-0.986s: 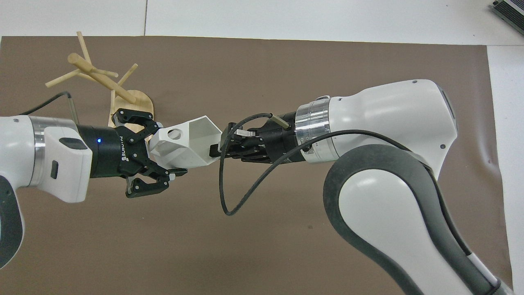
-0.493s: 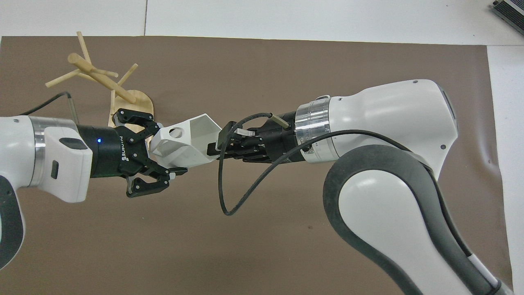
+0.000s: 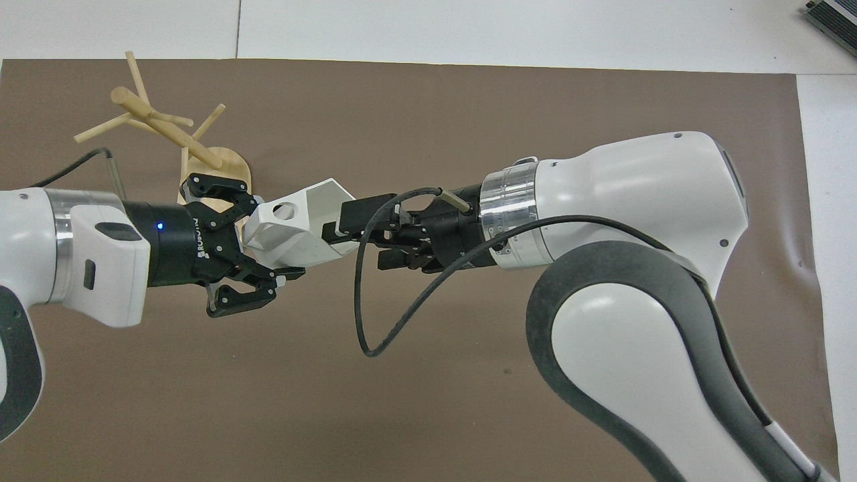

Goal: Hang cup on rack
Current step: 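Open the right gripper and withdraw it while the left gripper lifts the cup, then move the cup with the left gripper onto a rack peg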

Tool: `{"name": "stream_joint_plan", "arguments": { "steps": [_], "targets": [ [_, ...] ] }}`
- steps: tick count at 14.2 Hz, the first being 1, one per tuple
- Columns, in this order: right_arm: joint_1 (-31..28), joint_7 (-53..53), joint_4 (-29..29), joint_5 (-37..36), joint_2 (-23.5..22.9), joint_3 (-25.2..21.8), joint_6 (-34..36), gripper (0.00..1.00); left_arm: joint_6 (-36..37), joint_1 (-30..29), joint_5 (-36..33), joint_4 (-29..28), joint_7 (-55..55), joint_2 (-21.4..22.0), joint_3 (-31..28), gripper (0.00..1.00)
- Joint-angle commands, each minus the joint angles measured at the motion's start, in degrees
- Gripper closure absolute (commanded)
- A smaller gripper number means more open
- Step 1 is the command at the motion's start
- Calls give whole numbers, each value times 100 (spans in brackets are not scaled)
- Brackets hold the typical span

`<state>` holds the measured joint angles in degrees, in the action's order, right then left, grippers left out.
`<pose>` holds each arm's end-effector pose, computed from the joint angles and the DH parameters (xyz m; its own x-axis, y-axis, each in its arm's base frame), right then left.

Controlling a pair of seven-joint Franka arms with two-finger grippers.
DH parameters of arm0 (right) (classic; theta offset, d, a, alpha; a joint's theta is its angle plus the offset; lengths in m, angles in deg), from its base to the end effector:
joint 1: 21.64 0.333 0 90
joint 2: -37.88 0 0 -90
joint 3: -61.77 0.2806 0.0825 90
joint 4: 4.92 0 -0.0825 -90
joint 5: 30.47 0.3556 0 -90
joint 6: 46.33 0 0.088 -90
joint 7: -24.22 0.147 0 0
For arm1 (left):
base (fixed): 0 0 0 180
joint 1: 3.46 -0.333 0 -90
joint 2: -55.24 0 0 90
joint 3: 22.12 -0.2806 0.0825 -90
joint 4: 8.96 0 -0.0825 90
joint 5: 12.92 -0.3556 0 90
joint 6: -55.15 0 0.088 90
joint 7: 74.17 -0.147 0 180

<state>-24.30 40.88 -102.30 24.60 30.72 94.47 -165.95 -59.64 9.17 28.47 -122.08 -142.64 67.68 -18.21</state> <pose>0.5015 0.3526 0.5238 0.9789 -0.0616 -0.1950 -0.1964 -0.5490 -0.8124 0.4708 -0.2087 0.5413 0.2726 -0.7120 0.6470 -0.9562 -0.2753 0.1000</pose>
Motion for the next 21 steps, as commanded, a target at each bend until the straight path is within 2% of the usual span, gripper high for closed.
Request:
{"name": "stream_joint_plan", "arguments": {
  "steps": [1, 4, 8, 13, 16, 18, 21],
  "targets": [
    [-68, -57, -106, -398, 83, 17, -201, 0, -377, 73, -192, -254, 79, 153, -39, 100],
    [-85, -145, -132, -646, 74, -35, -431, 0, -588, 73, -236, -412, 228, 197, -39, 100],
    [-121, -821, -132, -1067, 109, -632, -413, 0, -1159, 73, -499, -773, 552, 320, -22, 100],
    [-121, -1726, -124, -2612, 214, -1370, -124, 0, -1783, 73, -1027, -1028, 1396, 329, -4, 100],
    [-121, -2122, -115, -3893, 302, -1845, 437, 0, -2371, 55, -1036, -1186, 1931, 67, -4, 100],
    [-121, -2359, -115, -4555, 372, -2161, 772, 0, -2425, -6, -1184, -1116, 2327, -162, -13, 100],
    [-121, -2685, -106, -4724, 460, -2715, 1237, 0, -2417, 20, -2227, -792, 3249, -505, -13, 100]
  ]
}}
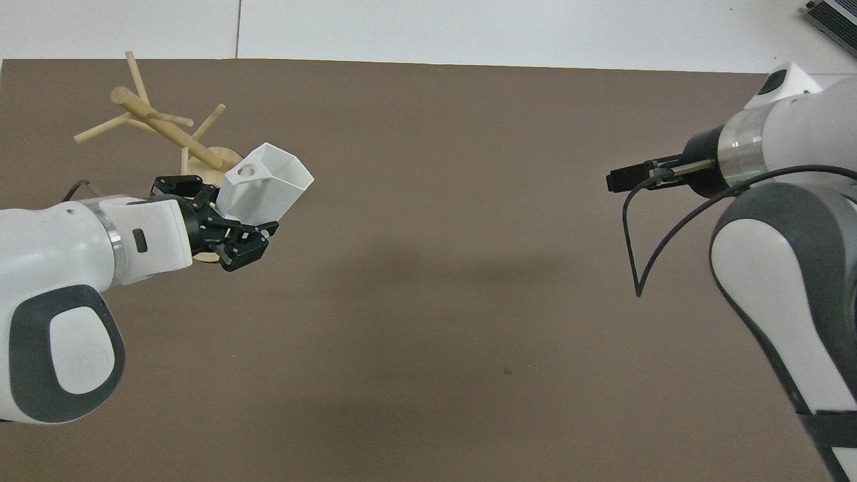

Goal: Hang cup on rack
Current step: 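Move the cup with the left gripper onto a rack peg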

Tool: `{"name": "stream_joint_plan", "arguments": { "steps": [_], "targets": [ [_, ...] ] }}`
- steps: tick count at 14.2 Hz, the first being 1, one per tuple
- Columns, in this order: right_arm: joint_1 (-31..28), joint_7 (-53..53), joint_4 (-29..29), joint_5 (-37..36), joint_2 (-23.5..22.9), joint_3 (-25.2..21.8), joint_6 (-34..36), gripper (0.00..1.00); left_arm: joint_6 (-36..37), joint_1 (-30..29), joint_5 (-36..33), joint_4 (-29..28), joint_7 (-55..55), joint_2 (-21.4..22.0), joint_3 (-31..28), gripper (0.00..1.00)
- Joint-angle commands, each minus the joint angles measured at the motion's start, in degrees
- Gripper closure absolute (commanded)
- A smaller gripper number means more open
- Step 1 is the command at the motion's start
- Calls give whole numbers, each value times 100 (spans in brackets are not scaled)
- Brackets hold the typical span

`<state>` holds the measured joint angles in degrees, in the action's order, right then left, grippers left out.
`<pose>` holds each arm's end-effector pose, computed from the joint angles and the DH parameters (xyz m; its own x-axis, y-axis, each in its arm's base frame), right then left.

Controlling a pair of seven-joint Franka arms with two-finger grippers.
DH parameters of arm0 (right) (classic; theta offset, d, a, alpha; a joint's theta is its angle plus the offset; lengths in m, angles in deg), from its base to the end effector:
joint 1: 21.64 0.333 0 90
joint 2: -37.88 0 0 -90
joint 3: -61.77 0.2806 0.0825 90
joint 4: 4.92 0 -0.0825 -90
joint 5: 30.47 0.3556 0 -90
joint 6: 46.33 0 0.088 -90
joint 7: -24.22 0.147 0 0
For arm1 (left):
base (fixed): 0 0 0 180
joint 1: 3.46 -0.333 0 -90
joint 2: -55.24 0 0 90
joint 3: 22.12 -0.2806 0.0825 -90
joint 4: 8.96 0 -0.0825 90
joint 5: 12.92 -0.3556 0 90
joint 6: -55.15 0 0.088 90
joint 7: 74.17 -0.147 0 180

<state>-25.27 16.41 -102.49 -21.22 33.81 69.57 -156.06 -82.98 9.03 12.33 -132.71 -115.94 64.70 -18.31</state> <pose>0.5725 0.0576 0.4849 0.9760 0.1499 0.1580 0.1733 -0.9739 -0.1469 0.5089 -0.1642 0.4559 0.6425 -0.5739 0.5078 -0.6887 -0.7230 0.0544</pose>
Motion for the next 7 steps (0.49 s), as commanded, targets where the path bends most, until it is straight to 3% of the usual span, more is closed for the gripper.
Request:
{"name": "stream_joint_plan", "arguments": {
  "steps": [1, 4, 7],
  "targets": [
    [-24, -248, -86, -221, 170, -340, 381, 0, -83, 70, -1026, 395, 730, -313, -3, 100],
    [-24, -256, -78, -1019, 222, -420, 592, 0, -74, 9, -1197, 896, 1003, -857, -3, 100],
    [-24, -256, -8, -1179, 284, -683, 952, 0, -205, -18, -1206, 1108, 1651, -1192, -12, 100]
  ]
}}
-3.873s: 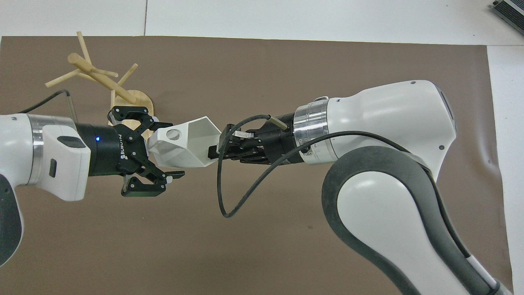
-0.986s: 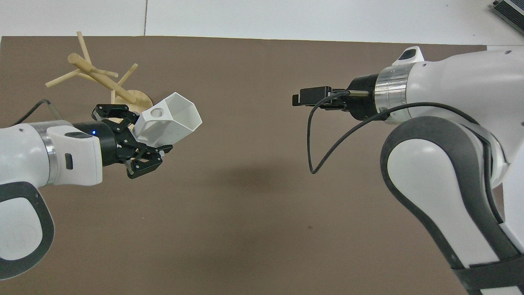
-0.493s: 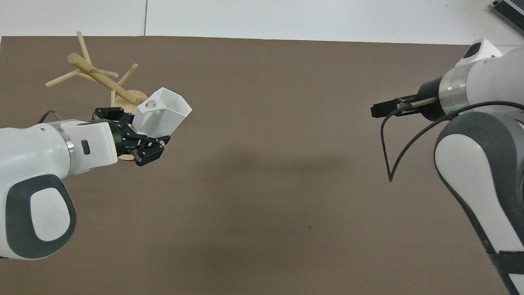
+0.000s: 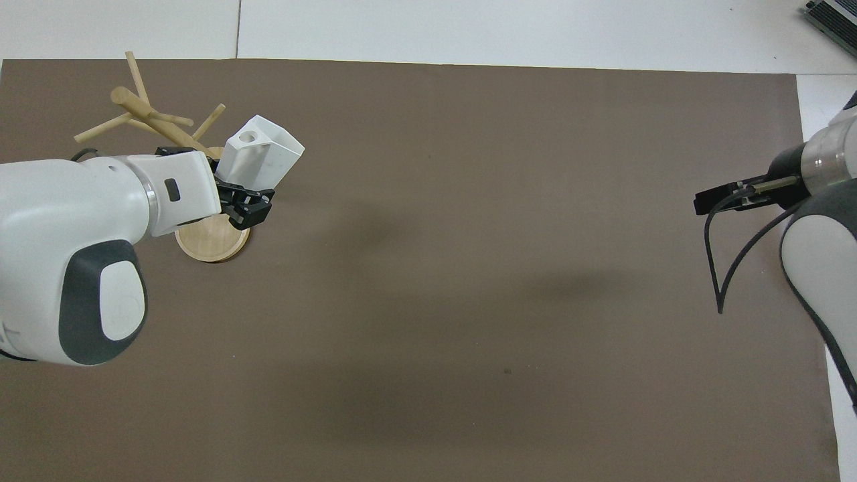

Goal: Hang cup on rack
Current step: 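Move the cup with the left gripper onto a rack peg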

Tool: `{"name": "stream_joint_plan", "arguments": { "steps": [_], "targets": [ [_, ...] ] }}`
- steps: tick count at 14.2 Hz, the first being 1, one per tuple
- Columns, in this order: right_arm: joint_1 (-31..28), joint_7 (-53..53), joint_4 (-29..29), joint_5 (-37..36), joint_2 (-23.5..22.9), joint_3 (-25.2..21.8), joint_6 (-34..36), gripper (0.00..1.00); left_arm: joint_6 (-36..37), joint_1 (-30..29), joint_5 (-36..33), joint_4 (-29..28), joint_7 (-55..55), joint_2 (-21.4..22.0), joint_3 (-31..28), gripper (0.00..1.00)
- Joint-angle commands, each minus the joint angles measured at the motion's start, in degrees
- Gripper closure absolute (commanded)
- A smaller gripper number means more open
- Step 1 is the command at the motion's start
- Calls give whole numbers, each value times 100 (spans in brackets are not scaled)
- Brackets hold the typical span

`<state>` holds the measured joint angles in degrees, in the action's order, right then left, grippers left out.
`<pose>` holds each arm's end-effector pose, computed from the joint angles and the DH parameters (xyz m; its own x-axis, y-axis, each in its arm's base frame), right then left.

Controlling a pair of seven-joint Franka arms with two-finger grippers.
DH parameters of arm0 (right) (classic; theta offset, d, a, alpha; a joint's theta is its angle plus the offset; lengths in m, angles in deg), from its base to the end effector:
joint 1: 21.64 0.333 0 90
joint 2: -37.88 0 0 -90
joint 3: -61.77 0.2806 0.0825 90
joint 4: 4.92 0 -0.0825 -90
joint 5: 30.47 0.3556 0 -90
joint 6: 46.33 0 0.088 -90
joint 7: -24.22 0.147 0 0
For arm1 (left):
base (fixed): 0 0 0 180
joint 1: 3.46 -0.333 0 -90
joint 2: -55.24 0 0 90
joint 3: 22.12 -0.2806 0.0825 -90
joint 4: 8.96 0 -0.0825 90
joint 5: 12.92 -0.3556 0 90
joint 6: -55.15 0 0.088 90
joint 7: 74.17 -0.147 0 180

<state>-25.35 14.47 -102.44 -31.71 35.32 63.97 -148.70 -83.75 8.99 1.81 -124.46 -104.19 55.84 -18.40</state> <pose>0.5530 -0.0176 0.4853 0.9884 0.1478 0.0361 0.1469 -0.9888 0.0261 0.5524 -0.1683 0.4419 0.7139 -0.5384 0.4479 -0.6048 -0.7963 0.0068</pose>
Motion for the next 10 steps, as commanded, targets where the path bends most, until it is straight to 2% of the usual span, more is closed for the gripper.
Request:
{"name": "stream_joint_plan", "arguments": {
  "steps": [1, 3, 10],
  "targets": [
    [-16, -63, 31, -130, 168, -236, 357, 0, -207, -15, -154, 292, 697, -350, -4, 100],
    [-16, -54, 233, -60, 194, -386, 690, 0, -234, -15, -154, 292, 778, -412, -4, 100],
    [-16, 349, 673, 28, 186, -396, 1394, 0, -155, -155, -154, 283, 1603, -421, -56, 100]
  ]
}}
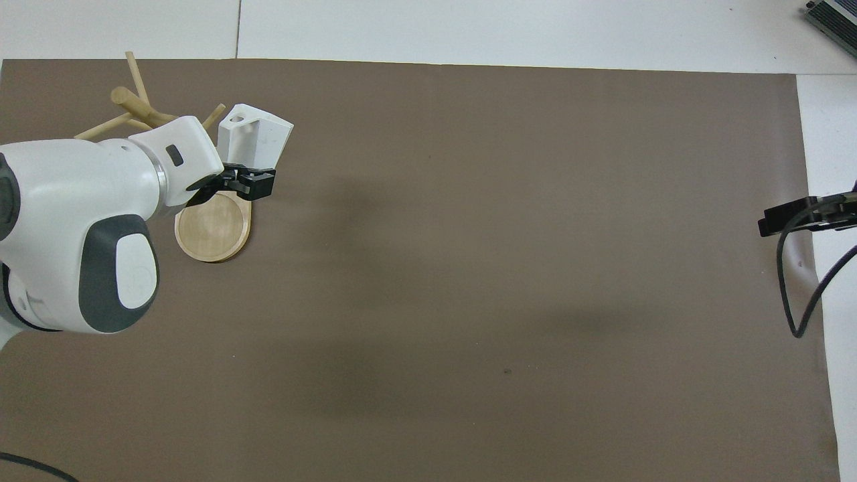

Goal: Hang cup on rack
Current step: 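Move the cup with the left gripper onto a rack peg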

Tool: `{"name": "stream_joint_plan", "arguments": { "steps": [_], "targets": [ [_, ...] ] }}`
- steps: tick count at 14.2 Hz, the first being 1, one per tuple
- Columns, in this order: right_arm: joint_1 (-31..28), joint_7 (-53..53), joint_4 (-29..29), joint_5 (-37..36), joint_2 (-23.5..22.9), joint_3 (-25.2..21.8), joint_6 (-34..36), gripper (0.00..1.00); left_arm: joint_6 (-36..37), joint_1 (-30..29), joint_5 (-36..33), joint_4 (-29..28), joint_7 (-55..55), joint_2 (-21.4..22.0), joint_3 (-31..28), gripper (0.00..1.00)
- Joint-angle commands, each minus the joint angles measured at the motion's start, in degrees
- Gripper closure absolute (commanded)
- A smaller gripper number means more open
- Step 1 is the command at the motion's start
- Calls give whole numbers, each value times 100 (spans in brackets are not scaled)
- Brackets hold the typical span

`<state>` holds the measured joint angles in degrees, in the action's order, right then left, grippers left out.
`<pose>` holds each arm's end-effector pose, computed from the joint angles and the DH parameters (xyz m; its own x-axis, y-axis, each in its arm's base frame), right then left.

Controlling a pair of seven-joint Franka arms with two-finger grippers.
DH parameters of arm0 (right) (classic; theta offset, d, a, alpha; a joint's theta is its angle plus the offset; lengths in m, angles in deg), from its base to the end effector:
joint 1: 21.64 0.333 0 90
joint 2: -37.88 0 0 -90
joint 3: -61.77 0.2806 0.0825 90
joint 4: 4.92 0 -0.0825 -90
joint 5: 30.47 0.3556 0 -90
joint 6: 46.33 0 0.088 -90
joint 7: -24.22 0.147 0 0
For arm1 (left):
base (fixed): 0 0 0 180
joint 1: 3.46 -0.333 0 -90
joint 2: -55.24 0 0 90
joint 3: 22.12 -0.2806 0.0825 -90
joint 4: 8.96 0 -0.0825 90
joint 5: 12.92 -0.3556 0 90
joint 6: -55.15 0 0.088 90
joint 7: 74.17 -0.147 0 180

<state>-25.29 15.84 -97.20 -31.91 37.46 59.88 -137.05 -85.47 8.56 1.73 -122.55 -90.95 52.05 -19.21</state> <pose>0.5237 -0.0544 0.5287 0.9980 0.0499 -0.0379 0.0507 -0.9985 0.0200 0.5713 -0.1586 0.4239 0.8440 -0.3191 0.4310 -0.3996 -0.9102 0.1087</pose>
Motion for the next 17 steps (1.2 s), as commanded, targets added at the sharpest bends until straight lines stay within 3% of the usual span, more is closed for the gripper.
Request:
{"name": "stream_joint_plan", "arguments": {
  "steps": [1, 8, 11, 17],
  "targets": [
    [-22, 284, 150, 152, -20, -13, 291, 0, 34, -146, -146, 100, 420, -42, 17, 100],
    [-13, 416, 97, 259, 120, -110, 406, 0, 113, -261, -146, 100, 1036, -42, 17, 100],
    [-13, 986, 79, 259, 156, -93, 607, 0, 113, -366, -146, 91, 1107, -42, 17, 100],
    [-22, 434, 79, 250, 147, -84, 371, 0, 70, -515, -137, 109, 1449, -200, 17, 100]
  ]
}}
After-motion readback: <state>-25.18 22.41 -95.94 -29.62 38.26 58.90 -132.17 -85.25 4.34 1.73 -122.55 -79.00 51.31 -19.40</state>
